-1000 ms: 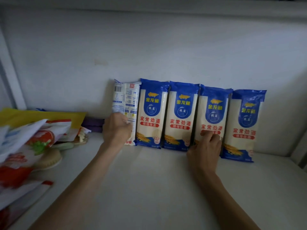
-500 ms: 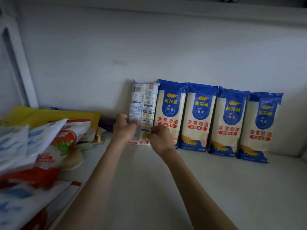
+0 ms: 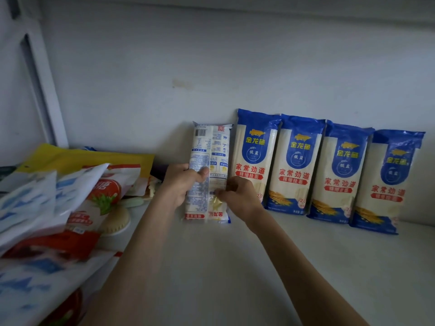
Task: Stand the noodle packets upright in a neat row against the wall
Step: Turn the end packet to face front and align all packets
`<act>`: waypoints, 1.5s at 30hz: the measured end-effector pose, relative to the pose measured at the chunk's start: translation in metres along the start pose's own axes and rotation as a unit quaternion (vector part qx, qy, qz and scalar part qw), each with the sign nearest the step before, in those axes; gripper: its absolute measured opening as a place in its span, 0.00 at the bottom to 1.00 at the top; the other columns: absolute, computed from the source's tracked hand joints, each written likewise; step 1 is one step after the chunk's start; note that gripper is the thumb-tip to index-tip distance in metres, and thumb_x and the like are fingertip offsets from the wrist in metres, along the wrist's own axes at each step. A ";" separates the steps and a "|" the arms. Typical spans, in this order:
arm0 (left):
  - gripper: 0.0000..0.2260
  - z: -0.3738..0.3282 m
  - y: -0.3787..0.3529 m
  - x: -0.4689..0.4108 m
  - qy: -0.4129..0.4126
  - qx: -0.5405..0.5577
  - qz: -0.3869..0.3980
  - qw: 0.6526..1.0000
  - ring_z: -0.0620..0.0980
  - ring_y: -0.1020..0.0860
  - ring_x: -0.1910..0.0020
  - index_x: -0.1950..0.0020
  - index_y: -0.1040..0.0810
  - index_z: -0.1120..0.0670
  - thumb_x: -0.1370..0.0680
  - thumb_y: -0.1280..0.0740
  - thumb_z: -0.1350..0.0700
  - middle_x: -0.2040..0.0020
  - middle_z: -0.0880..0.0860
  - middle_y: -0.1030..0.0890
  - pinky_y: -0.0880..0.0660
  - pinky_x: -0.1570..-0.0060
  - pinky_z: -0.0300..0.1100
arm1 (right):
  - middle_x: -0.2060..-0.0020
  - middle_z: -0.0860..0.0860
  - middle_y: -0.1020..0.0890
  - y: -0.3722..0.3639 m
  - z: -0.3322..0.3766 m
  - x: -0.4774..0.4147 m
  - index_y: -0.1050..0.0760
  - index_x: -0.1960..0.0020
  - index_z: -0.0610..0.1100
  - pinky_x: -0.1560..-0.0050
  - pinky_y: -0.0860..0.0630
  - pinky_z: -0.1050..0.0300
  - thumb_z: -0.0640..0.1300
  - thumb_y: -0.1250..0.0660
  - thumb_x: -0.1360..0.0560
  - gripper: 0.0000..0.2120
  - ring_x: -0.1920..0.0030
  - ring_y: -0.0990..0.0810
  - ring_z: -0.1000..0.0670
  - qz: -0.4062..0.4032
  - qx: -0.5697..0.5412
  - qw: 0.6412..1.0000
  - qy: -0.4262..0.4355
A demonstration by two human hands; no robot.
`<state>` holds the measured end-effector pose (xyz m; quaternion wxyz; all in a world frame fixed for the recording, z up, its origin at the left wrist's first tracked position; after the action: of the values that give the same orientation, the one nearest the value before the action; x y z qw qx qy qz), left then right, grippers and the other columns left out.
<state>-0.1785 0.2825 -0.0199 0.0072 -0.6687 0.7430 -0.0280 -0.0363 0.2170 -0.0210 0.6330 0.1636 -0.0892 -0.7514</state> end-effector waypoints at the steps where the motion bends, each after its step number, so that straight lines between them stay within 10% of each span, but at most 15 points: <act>1: 0.13 -0.001 0.000 0.001 0.002 0.010 0.005 1.000 0.51 0.16 0.56 0.42 0.19 0.59 0.27 0.26 0.63 0.50 0.55 0.14 0.22 0.62 0.43 | 0.52 0.49 0.18 0.001 0.000 -0.001 0.24 0.43 0.39 0.54 0.21 0.58 0.33 0.33 0.26 0.12 0.49 0.19 0.48 0.007 -0.012 1.000 -0.004; 7: 0.11 -0.008 -0.004 0.004 -0.009 0.074 0.067 0.995 0.55 0.17 0.48 0.45 0.18 0.58 0.27 0.28 0.65 0.50 0.55 0.14 0.21 0.47 0.50 | 0.48 0.45 0.18 0.011 0.003 0.000 0.33 0.40 0.39 0.49 0.19 0.47 0.37 0.28 0.28 0.21 0.48 0.17 0.45 0.042 -0.109 0.992 -0.051; 17: 0.07 -0.028 -0.035 0.018 -0.061 0.118 0.215 0.967 0.51 0.16 0.54 0.48 0.20 0.61 0.23 0.34 0.67 0.53 0.55 0.14 0.19 0.55 0.45 | 0.40 0.39 0.20 0.051 -0.001 0.025 0.28 0.34 0.36 0.41 0.23 0.43 0.37 0.32 0.27 0.22 0.40 0.20 0.39 0.249 -0.203 0.945 -0.058; 28: 0.16 -0.037 -0.049 0.017 -0.127 -0.058 0.150 0.979 0.50 0.18 0.45 0.40 0.20 0.57 0.27 0.25 0.57 0.46 0.52 0.15 0.23 0.42 0.47 | 0.60 0.48 0.14 0.076 0.011 0.021 0.19 0.53 0.39 0.65 0.20 0.62 0.36 0.28 0.28 0.04 0.62 0.14 0.52 0.038 0.020 0.999 0.029; 32: 0.12 -0.053 -0.059 0.030 -0.116 -0.104 0.126 0.980 0.47 0.17 0.51 0.43 0.20 0.55 0.24 0.28 0.52 0.48 0.53 0.15 0.21 0.49 0.41 | 0.62 0.52 0.17 0.078 0.019 0.021 0.18 0.51 0.39 0.70 0.24 0.67 0.43 0.26 0.30 0.10 0.65 0.18 0.56 -0.021 0.168 0.984 0.059; 35: 0.27 -0.060 -0.073 0.043 -0.022 -0.052 0.143 0.988 0.54 0.15 0.52 0.40 0.21 0.53 0.30 0.29 0.35 0.48 0.54 0.14 0.18 0.50 0.52 | 0.65 0.55 0.23 0.074 0.034 0.024 0.21 0.50 0.41 0.75 0.32 0.70 0.45 0.26 0.31 0.12 0.68 0.25 0.59 -0.029 0.314 0.946 0.075; 38: 0.36 -0.062 -0.080 0.046 0.033 -0.021 0.098 0.994 0.55 0.15 0.54 0.39 0.22 0.52 0.39 0.26 0.31 0.51 0.54 0.14 0.18 0.52 0.53 | 0.63 0.51 0.24 0.068 0.049 0.029 0.24 0.51 0.41 0.72 0.32 0.65 0.47 0.26 0.33 0.15 0.69 0.27 0.57 -0.025 0.391 0.916 0.088; 45: 0.15 -0.053 -0.054 0.038 0.017 -0.032 0.000 0.999 0.54 0.16 0.61 0.45 0.22 0.57 0.31 0.30 0.55 0.58 0.55 0.14 0.19 0.60 0.46 | 0.46 0.43 0.16 0.070 0.046 0.042 0.23 0.39 0.36 0.44 0.20 0.47 0.45 0.29 0.26 0.19 0.48 0.16 0.45 0.237 0.275 0.928 -0.084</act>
<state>-0.1311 0.2406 0.0372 -0.0267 -0.6679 0.7436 -0.0158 0.0054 0.1595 0.0395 0.7130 0.2417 -0.3819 -0.5360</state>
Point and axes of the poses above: each hand's wrist, its own x-axis away from the middle knuckle, its own y-axis out of the back of the hand, z = x × y, the point moved 4 cm from there along -x, towards the middle knuckle
